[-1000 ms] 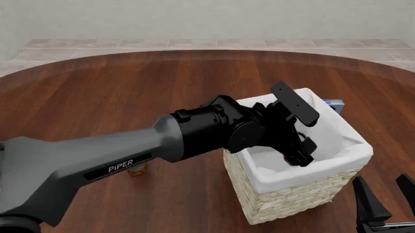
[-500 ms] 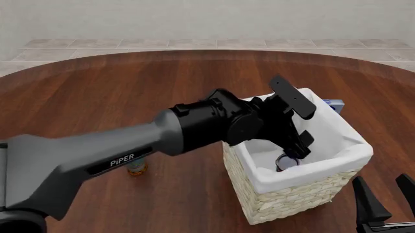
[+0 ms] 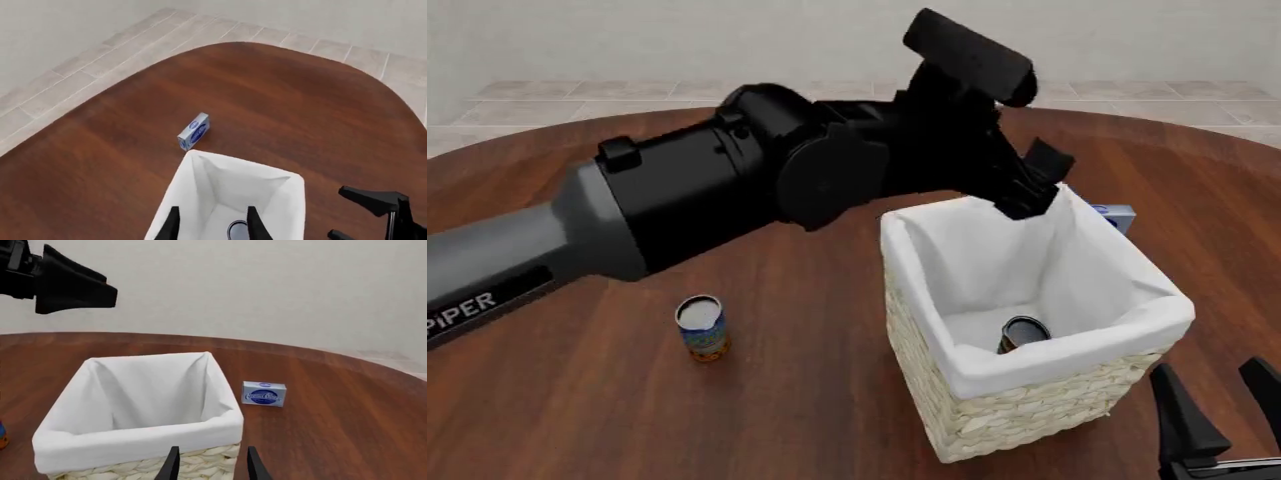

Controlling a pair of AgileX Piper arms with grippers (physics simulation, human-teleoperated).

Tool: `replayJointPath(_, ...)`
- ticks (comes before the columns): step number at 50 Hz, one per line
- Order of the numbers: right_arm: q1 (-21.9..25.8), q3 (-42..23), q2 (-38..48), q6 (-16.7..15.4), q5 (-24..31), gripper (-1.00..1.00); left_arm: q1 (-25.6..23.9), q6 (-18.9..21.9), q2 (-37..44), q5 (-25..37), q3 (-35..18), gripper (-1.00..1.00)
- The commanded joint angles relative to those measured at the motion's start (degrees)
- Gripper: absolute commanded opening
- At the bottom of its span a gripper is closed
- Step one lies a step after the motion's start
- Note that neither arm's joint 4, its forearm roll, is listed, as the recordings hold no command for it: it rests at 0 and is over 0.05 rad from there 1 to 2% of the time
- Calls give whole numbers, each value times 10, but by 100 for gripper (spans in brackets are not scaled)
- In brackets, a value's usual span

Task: Pick up the tomato sauce, and put it in the basket.

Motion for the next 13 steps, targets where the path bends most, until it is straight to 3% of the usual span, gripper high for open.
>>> replayJointPath(1,5,0,0,-5,-1,100,25,-47,-85,-73,67,100)
replayJointPath(13,9,1,0,-14,0,100,59,-116,-190,-179,184,100)
